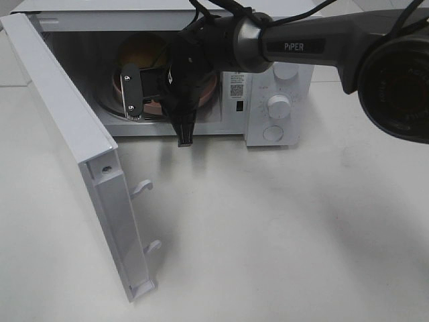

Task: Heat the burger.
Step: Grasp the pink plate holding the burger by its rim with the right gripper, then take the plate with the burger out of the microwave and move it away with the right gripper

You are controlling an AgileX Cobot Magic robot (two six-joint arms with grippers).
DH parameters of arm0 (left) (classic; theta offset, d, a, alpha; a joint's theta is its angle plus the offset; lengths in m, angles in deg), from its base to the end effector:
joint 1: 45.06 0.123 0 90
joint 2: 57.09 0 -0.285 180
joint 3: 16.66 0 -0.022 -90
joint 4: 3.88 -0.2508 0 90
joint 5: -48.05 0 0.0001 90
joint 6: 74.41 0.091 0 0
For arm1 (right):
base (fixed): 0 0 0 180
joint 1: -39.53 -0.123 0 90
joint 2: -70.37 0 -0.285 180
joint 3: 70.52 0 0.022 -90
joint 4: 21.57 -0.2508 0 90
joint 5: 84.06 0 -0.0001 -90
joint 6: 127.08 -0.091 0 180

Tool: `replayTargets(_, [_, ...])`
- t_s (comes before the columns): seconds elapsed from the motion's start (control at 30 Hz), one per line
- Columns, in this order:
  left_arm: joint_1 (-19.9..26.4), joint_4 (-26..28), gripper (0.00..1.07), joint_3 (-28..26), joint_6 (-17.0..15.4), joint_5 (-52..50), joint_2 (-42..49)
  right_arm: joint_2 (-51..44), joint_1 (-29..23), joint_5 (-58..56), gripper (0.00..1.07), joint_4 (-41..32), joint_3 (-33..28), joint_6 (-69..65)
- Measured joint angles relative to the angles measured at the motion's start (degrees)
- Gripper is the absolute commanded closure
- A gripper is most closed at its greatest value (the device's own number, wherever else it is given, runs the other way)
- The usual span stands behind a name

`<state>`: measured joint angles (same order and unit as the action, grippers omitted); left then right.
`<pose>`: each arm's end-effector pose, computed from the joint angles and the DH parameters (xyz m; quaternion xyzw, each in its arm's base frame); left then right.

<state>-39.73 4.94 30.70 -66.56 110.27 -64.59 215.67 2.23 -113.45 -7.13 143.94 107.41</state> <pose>-0.0085 -0.0132 0.2818 0.0236 0.8502 -0.0165 0.5257 0.4325 0.3154 0.1479 -0.7270 0.5904 -0.1446 0.3194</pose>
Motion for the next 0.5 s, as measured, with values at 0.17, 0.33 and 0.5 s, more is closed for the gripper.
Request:
replayTargets(0.17, [0.00,0.00,0.09,0.00,0.00,0.00,0.00,-0.11,0.00,-0.80,1.07,-0.29,0.00,-0.17])
replayTargets(0.33, [0.00,0.00,0.09,0.00,0.00,0.00,0.00,-0.23,0.00,-1.15,1.07,-0.92,0.06,0.23])
replayTargets(0.5, [0.00,0.00,0.09,0.00,0.00,0.00,0.00,-0.92,-0.11,-3.50,1.07,-3.04,0.06,3.38])
